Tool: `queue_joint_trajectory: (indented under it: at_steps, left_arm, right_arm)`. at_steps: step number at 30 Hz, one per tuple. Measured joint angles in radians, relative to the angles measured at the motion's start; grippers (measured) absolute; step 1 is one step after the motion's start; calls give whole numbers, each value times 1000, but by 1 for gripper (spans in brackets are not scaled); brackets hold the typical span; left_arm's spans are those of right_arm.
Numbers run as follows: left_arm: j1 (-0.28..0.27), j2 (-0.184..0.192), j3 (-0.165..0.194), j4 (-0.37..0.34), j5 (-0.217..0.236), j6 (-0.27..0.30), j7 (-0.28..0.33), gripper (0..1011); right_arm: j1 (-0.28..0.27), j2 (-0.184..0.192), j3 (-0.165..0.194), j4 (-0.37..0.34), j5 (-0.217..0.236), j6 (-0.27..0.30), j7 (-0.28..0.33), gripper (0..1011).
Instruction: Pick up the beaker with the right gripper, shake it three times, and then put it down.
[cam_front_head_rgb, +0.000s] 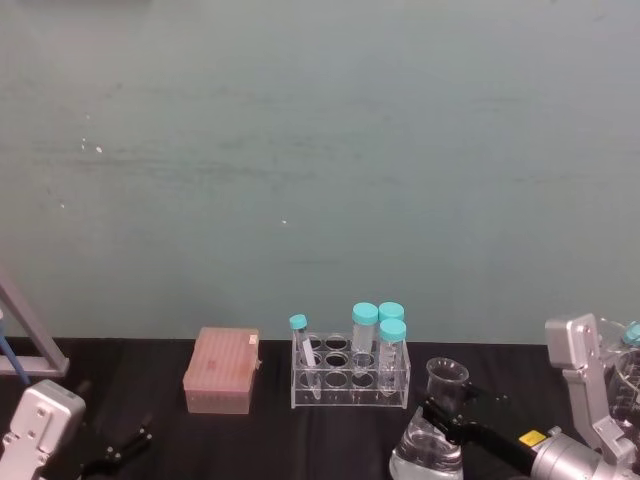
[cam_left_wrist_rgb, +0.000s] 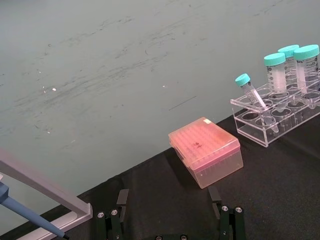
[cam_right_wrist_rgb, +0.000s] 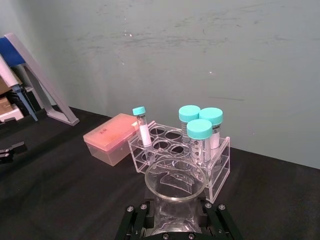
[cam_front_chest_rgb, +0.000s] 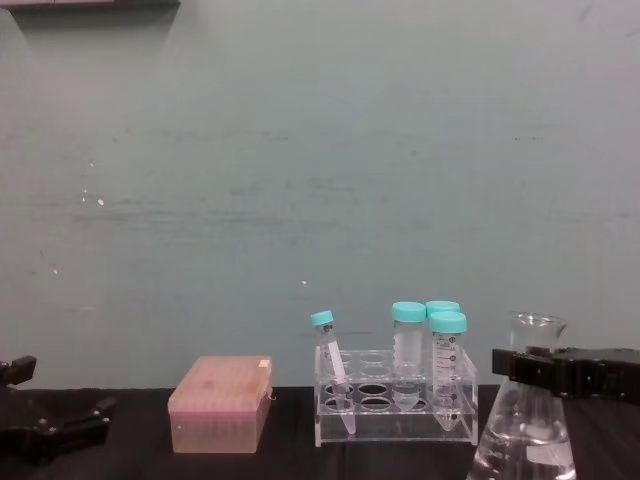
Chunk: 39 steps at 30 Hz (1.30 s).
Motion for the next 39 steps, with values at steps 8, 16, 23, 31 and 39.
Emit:
queue_joint_trajectory:
  at_steps: [8,16,23,31,39]
  left_arm:
    - [0,0,0,0,0,0,0,1000]
    - [0,0,0,0,0,0,0,1000]
    - [0,0,0,0,0,0,0,1000]
    - [0,0,0,0,0,0,0,1000]
    - [0,0,0,0,0,0,0,1000]
  right_arm:
    - [1,-1,-1,2,-1,1,-1,453]
    - [-1,-2,-1,0,-2,5,-3,453]
    - [0,-3,-1,1,-4,7,-3,453]
    - [0,-3,-2,2,-4,9,-3,453]
    - [0,-3,-1,2,-3,8,-3,573]
